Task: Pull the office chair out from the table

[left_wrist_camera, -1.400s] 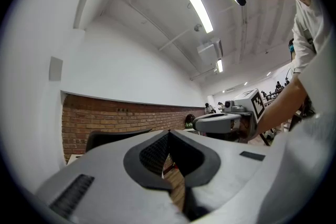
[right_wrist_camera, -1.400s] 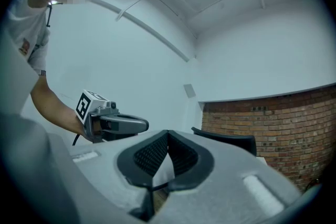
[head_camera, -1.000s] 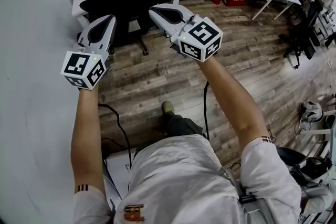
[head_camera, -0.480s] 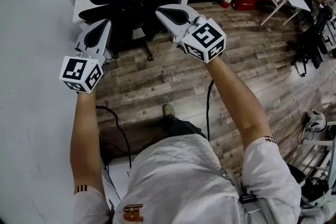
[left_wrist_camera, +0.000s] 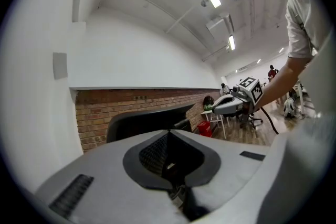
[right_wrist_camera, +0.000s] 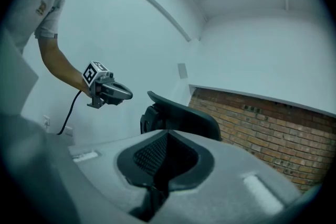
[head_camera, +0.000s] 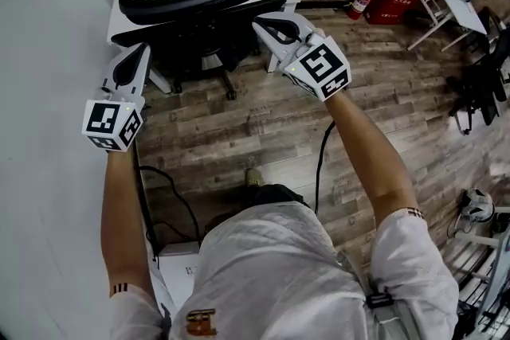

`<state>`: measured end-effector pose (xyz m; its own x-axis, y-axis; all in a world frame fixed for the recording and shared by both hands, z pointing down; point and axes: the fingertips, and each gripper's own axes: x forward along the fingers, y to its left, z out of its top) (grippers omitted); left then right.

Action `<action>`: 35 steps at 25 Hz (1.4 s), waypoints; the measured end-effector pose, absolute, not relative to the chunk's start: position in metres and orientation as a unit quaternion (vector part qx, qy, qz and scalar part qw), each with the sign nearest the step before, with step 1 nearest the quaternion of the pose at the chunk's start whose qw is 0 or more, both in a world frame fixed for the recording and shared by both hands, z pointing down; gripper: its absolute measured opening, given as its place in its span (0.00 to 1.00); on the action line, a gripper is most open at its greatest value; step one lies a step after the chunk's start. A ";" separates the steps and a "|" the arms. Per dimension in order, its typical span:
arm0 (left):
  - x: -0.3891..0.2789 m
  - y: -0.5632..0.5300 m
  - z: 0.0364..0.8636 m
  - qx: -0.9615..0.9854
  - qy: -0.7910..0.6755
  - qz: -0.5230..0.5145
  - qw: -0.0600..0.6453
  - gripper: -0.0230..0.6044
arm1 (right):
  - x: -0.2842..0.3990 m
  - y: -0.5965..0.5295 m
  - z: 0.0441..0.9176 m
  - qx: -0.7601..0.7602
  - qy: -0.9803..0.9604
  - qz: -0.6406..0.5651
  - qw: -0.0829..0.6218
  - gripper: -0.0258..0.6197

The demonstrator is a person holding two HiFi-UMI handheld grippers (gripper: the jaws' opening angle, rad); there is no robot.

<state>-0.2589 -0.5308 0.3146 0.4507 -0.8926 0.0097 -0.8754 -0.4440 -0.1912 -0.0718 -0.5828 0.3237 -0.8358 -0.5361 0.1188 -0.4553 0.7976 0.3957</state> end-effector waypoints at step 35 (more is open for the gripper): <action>-0.384 -0.652 0.449 -0.754 0.356 -0.542 0.110 0.51 | -0.044 -0.727 0.436 0.145 -0.864 -0.200 0.439 0.50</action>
<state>-0.3838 -0.6524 0.4489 0.1601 -0.6551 0.7384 -0.4178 -0.7227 -0.5506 -0.0443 -0.7272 0.4356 -0.5721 -0.4267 0.7004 -0.0750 0.8777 0.4734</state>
